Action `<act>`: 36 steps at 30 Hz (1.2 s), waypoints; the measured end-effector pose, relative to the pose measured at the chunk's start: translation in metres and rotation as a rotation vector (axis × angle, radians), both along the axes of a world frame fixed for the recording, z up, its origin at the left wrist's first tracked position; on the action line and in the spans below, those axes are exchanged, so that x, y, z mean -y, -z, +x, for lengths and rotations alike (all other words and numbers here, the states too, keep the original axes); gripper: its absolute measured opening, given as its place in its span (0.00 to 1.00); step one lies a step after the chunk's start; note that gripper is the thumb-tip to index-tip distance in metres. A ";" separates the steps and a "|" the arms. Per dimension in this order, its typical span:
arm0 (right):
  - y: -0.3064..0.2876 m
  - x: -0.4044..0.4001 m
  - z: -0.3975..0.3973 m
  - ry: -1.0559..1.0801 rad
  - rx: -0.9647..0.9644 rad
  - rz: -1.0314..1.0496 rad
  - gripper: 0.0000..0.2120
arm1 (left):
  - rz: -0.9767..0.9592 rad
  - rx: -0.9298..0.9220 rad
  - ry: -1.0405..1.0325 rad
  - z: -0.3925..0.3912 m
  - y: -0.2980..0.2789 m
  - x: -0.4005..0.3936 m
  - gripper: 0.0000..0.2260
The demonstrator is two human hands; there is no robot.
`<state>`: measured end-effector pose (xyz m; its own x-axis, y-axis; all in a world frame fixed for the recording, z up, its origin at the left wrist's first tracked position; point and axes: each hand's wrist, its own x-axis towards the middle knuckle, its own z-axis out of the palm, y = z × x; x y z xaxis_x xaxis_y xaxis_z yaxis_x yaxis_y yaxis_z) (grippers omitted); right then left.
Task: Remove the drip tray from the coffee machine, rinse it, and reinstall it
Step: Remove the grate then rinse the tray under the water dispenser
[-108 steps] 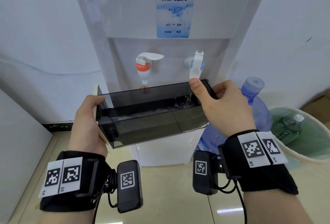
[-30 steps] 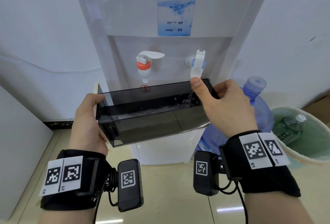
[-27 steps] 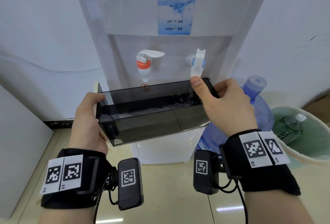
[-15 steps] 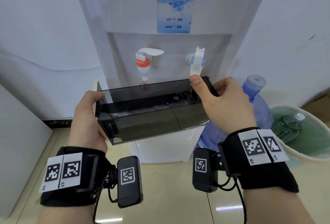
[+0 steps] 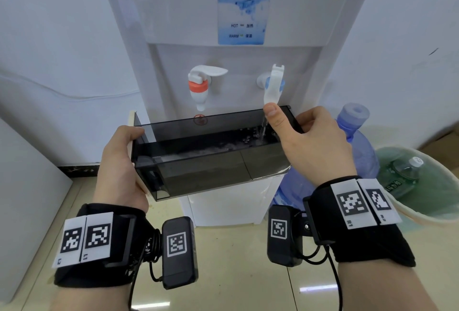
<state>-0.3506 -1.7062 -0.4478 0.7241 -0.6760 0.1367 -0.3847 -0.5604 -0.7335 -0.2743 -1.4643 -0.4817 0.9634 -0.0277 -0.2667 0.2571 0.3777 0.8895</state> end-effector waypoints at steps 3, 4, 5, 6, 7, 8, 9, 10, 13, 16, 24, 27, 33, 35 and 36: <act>-0.001 0.002 0.001 0.004 0.001 -0.004 0.39 | -0.001 0.008 -0.001 0.001 -0.001 0.002 0.15; -0.001 0.002 0.001 0.002 -0.001 -0.003 0.39 | 0.000 0.005 -0.003 0.001 0.000 0.002 0.14; -0.001 0.002 0.001 0.001 -0.002 -0.001 0.39 | -0.001 0.000 -0.004 0.001 0.000 0.002 0.13; -0.001 0.002 0.001 0.000 -0.004 0.000 0.39 | -0.005 -0.006 -0.004 0.001 0.000 0.001 0.13; 0.000 0.002 0.001 -0.001 -0.005 -0.001 0.39 | -0.010 -0.010 -0.003 0.000 0.001 0.001 0.13; 0.000 0.002 0.001 -0.001 -0.007 -0.003 0.38 | -0.013 -0.009 -0.002 0.000 0.002 0.002 0.13; 0.000 0.002 0.000 -0.002 -0.008 -0.004 0.39 | -0.012 -0.006 -0.002 0.000 0.002 0.002 0.14; 0.000 0.002 0.000 -0.003 -0.008 -0.004 0.39 | -0.012 -0.004 -0.003 -0.001 0.003 0.002 0.14; 0.000 0.004 -0.002 -0.002 -0.008 0.000 0.39 | -0.022 -0.008 0.001 -0.002 0.003 0.004 0.13; -0.001 0.007 -0.003 0.006 -0.010 0.001 0.38 | -0.016 -0.015 0.002 -0.003 0.004 0.007 0.09; -0.002 0.008 -0.005 0.010 -0.010 -0.005 0.38 | -0.011 -0.010 0.004 -0.003 0.004 0.008 0.12; -0.001 0.007 -0.005 0.004 -0.010 -0.003 0.38 | -0.011 -0.008 0.008 -0.003 0.004 0.007 0.12; -0.001 0.007 -0.007 0.006 -0.003 0.013 0.38 | -0.025 0.001 0.027 -0.004 0.002 0.008 0.14; -0.001 0.006 -0.007 0.005 -0.003 0.016 0.38 | -0.023 0.001 0.026 -0.005 0.003 0.008 0.13; -0.001 0.006 -0.007 0.004 -0.004 0.015 0.38 | -0.021 0.001 0.023 -0.005 0.003 0.007 0.13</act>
<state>-0.3581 -1.7125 -0.4471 0.7217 -0.6811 0.1235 -0.3901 -0.5476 -0.7403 -0.2789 -1.4716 -0.4849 0.9627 -0.0557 -0.2646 0.2650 0.3901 0.8818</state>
